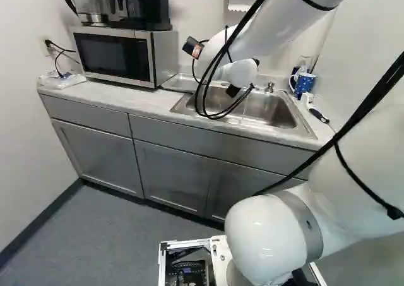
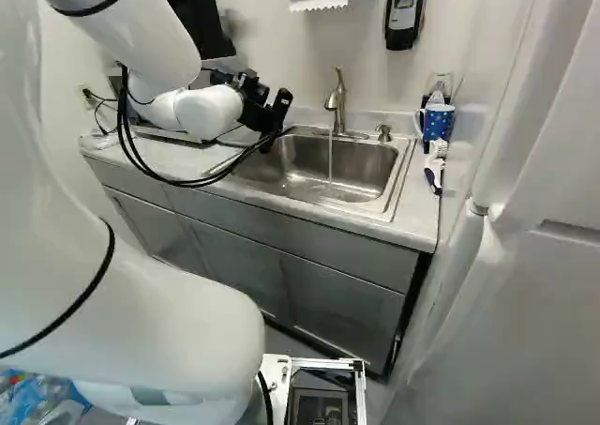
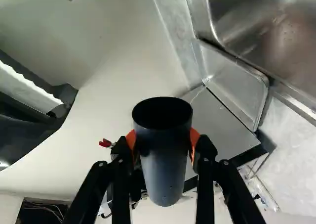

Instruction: Rinse the cup and place it in the tray

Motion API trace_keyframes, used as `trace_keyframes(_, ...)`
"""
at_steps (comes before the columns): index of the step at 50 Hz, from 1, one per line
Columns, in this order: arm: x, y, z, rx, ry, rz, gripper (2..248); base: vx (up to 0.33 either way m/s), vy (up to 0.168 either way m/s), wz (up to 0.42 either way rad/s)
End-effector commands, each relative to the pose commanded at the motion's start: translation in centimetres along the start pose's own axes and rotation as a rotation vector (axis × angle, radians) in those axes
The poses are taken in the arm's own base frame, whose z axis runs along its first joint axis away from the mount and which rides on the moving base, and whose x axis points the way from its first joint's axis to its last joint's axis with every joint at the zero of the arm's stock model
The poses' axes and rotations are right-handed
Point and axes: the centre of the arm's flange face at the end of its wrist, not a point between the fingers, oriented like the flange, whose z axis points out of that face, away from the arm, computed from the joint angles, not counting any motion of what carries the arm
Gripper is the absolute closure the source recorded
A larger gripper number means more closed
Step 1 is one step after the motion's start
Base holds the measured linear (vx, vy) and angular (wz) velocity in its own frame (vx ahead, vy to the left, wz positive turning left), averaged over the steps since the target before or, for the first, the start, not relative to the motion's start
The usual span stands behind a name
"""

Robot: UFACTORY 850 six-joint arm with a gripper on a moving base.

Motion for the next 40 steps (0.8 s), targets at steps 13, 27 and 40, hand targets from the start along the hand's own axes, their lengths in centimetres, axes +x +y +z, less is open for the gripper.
trace_keyframes(13,0.00,0.00,0.00,0.000,0.000,0.000,128,0.000,0.000,0.000)
trace_keyframes(27,0.00,0.00,0.00,0.000,0.000,0.000,128,0.000,0.000,0.000)
trace_keyframes(40,0.00,0.00,0.00,0.000,0.000,-0.006,128,0.000,0.000,0.000)
